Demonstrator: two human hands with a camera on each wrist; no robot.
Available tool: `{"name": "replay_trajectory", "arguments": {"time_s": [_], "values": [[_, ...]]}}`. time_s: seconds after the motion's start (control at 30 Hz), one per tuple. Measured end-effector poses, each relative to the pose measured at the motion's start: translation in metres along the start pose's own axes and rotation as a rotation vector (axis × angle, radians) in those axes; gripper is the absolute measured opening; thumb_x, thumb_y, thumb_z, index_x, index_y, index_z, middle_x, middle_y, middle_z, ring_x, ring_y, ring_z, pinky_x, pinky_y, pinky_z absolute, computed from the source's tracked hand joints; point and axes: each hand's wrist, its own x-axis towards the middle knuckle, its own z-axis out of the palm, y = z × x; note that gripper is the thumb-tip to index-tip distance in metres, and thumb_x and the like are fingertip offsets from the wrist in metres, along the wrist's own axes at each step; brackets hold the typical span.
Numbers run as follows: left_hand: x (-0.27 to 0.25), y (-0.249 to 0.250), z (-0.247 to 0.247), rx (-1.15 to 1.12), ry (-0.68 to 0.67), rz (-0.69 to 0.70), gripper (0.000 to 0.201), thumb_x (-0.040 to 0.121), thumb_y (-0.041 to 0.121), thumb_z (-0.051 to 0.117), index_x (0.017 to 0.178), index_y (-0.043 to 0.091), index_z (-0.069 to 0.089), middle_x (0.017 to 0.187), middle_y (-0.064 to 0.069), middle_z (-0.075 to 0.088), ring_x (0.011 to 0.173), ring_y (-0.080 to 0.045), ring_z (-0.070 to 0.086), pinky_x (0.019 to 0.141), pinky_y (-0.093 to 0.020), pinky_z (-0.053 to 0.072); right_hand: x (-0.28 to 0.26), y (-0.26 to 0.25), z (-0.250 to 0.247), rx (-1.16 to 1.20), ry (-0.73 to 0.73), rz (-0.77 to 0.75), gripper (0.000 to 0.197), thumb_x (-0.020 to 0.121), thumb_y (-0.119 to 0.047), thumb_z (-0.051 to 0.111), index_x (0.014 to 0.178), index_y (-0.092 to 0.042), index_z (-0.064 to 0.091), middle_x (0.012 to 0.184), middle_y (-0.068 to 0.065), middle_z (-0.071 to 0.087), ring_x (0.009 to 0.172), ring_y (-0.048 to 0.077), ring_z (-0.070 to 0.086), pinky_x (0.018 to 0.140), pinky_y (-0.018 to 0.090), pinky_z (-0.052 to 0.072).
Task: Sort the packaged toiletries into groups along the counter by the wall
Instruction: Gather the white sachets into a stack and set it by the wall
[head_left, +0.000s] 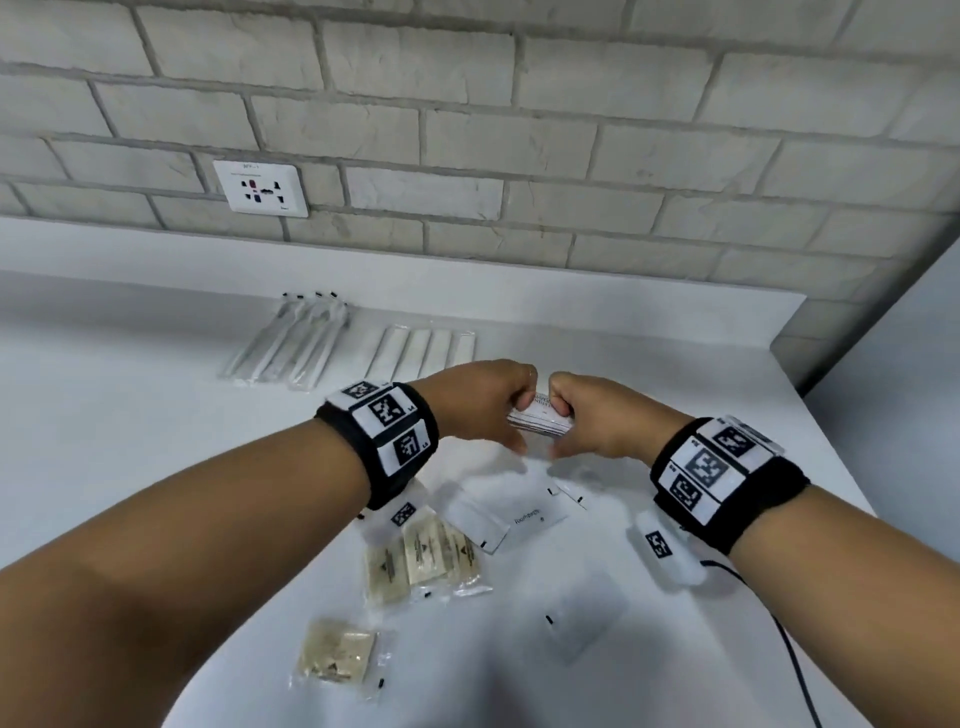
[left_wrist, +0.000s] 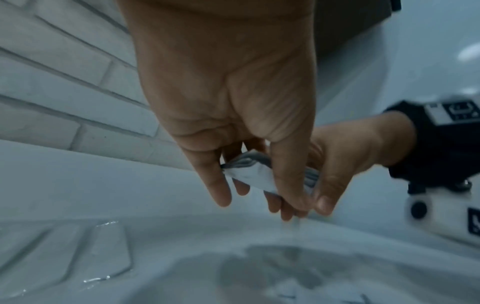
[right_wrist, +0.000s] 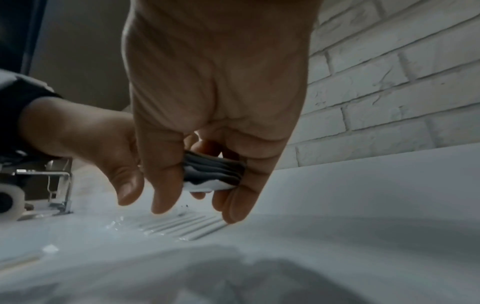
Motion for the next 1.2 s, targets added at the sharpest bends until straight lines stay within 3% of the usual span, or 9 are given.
{"name": "replay_trajectory", "arguments": {"time_s": [0.07, 0.17, 0.27, 0.33, 0.5, 0.67, 0.83, 1.07, 1.2], "values": [[0.021, -0.009, 0.001, 0.105, 0.014, 0.018, 0.045, 0.068, 0.026, 0.083, 0.082, 0.018, 0.041, 0.075, 0.01, 0.042, 0.071, -0.016, 0.044, 0.053, -0.022, 0.03, 0.018, 0.008, -0.002, -0.056, 0.008, -0.008, 0.039, 0.072, -0.017, 0.076, 0.081, -0.02, 0.038, 0.073, -0.006, 0.044, 0.06, 0.016, 0.042, 0.048, 0.027, 0.029], [0.055, -0.022, 0.007, 0.204, 0.015, 0.002, 0.048, 0.065, 0.034, 0.084, 0.08, 0.02, 0.04, 0.079, 0.007, 0.045, 0.076, -0.017, 0.045, 0.06, -0.029, 0.033, 0.046, 0.022, -0.003, -0.125, 0.01, 0.014, 0.046, 0.068, -0.019, 0.079, 0.093, -0.018, 0.041, 0.079, -0.003, 0.049, 0.073, 0.024, 0.052, 0.057, 0.031, 0.039], [0.079, -0.029, 0.017, 0.275, 0.016, -0.015, 0.054, 0.063, 0.04, 0.084, 0.092, 0.018, 0.044, 0.088, 0.001, 0.057, 0.081, -0.021, 0.053, 0.063, -0.03, 0.037, 0.069, 0.04, 0.002, -0.164, 0.031, 0.071, 0.092, 0.059, -0.027, 0.082, 0.134, -0.024, 0.028, 0.097, 0.005, 0.057, 0.085, 0.028, 0.058, 0.074, 0.038, 0.053], [0.092, -0.032, 0.026, 0.269, 0.038, -0.015, 0.067, 0.064, 0.036, 0.082, 0.113, 0.013, 0.043, 0.097, -0.005, 0.065, 0.086, -0.026, 0.06, 0.063, -0.03, 0.04, 0.08, 0.05, 0.006, -0.219, 0.027, 0.106, 0.105, 0.058, -0.033, 0.08, 0.143, -0.033, 0.018, 0.106, 0.008, 0.055, 0.088, 0.028, 0.056, 0.08, 0.038, 0.052], [0.108, -0.036, 0.037, 0.29, 0.056, -0.073, 0.072, 0.063, 0.037, 0.081, 0.121, 0.015, 0.044, 0.104, -0.005, 0.065, 0.098, -0.028, 0.056, 0.069, -0.036, 0.049, 0.092, 0.058, 0.008, -0.253, 0.019, 0.121, 0.065, 0.065, -0.036, 0.077, 0.123, -0.024, 0.05, 0.11, 0.002, 0.056, 0.102, 0.024, 0.048, 0.082, 0.035, 0.044], [0.113, -0.036, 0.038, 0.305, 0.02, -0.108, 0.071, 0.062, 0.042, 0.082, 0.119, 0.017, 0.048, 0.106, -0.004, 0.063, 0.103, -0.027, 0.052, 0.078, -0.038, 0.05, 0.091, 0.065, 0.015, -0.088, -0.025, 0.191, 0.08, 0.054, -0.045, 0.083, 0.125, -0.029, 0.051, 0.111, 0.002, 0.04, 0.102, 0.024, 0.051, 0.085, 0.036, 0.05], [0.108, -0.035, 0.04, 0.238, 0.002, -0.176, 0.082, 0.062, 0.042, 0.083, 0.129, 0.017, 0.044, 0.119, -0.006, 0.055, 0.108, -0.028, 0.051, 0.085, -0.038, 0.048, 0.084, 0.073, 0.015, 0.056, 0.009, 0.206, 0.078, 0.064, -0.028, 0.084, 0.134, -0.026, 0.048, 0.124, 0.007, 0.037, 0.099, 0.026, 0.058, 0.087, 0.029, 0.049], [0.1, -0.04, 0.033, 0.073, -0.014, -0.142, 0.042, 0.068, 0.021, 0.082, 0.1, 0.013, 0.057, 0.1, -0.002, 0.047, 0.089, -0.026, 0.056, 0.068, -0.025, 0.036, 0.083, 0.074, 0.013, 0.13, 0.04, 0.168, 0.072, 0.064, -0.018, 0.084, 0.129, -0.02, 0.052, 0.12, 0.006, 0.05, 0.097, 0.02, 0.054, 0.08, 0.024, 0.041], [0.1, -0.042, 0.032, 0.079, -0.042, -0.124, 0.042, 0.067, 0.023, 0.083, 0.098, 0.014, 0.056, 0.096, 0.0, 0.048, 0.08, -0.021, 0.051, 0.061, -0.027, 0.034, 0.081, 0.075, 0.012, 0.137, 0.053, 0.137, 0.063, 0.064, -0.017, 0.085, 0.115, -0.018, 0.049, 0.11, 0.0, 0.053, 0.091, 0.021, 0.056, 0.073, 0.028, 0.044]]}}
